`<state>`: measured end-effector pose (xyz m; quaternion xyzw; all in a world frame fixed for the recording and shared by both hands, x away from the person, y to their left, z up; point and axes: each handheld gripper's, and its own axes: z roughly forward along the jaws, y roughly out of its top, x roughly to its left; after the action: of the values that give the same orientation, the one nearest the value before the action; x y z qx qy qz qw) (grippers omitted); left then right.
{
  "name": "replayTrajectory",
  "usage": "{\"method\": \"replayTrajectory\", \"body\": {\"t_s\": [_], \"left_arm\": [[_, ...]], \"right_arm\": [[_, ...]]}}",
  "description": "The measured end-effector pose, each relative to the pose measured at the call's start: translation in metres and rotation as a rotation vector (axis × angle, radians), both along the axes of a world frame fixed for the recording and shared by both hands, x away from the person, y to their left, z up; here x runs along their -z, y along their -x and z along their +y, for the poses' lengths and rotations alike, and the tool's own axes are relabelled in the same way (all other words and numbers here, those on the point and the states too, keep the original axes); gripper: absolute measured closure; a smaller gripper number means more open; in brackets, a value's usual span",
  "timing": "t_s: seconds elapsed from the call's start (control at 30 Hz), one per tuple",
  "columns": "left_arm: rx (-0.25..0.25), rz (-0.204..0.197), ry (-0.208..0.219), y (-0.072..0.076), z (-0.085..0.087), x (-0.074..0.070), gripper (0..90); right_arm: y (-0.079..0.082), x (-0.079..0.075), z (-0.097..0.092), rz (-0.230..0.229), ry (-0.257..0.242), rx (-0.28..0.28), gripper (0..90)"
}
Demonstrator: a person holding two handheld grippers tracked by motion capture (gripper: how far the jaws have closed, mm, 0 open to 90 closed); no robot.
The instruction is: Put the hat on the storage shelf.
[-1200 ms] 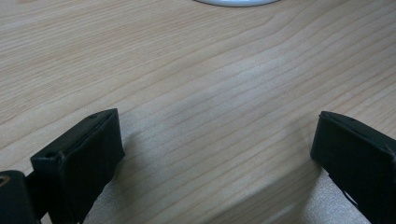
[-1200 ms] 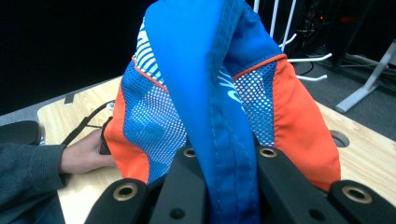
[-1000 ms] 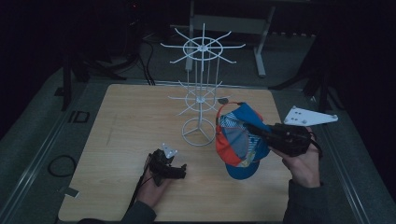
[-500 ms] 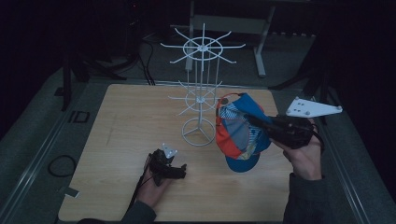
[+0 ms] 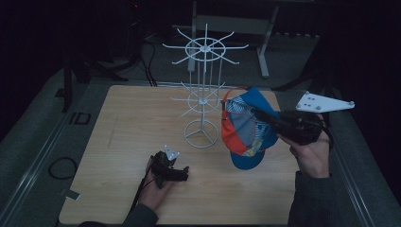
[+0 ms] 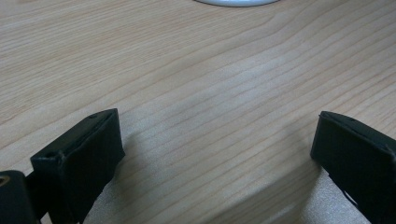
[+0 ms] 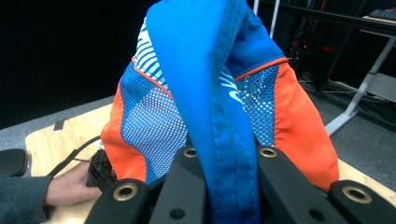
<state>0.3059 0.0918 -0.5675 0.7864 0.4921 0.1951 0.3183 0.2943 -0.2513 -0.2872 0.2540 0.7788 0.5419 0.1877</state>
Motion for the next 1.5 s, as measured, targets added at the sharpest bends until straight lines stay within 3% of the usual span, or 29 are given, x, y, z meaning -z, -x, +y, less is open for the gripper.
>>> {"method": "replayTrajectory", "body": {"t_s": [0.67, 1.3, 1.5], "left_arm": [[0.000, 0.000, 0.000, 0.000, 0.000, 0.000, 2.6], [0.002, 0.001, -0.003, 0.000, 0.000, 0.000, 2.6], [0.002, 0.001, -0.002, 0.000, 0.000, 0.000, 2.6]], "right_arm": [[-0.009, -0.022, -0.007, -0.059, -0.055, 0.030, 88.3], [-0.012, -0.039, -0.013, -0.095, -0.120, 0.043, 88.3], [-0.018, -0.042, -0.007, -0.087, -0.136, 0.028, 88.3]]}}
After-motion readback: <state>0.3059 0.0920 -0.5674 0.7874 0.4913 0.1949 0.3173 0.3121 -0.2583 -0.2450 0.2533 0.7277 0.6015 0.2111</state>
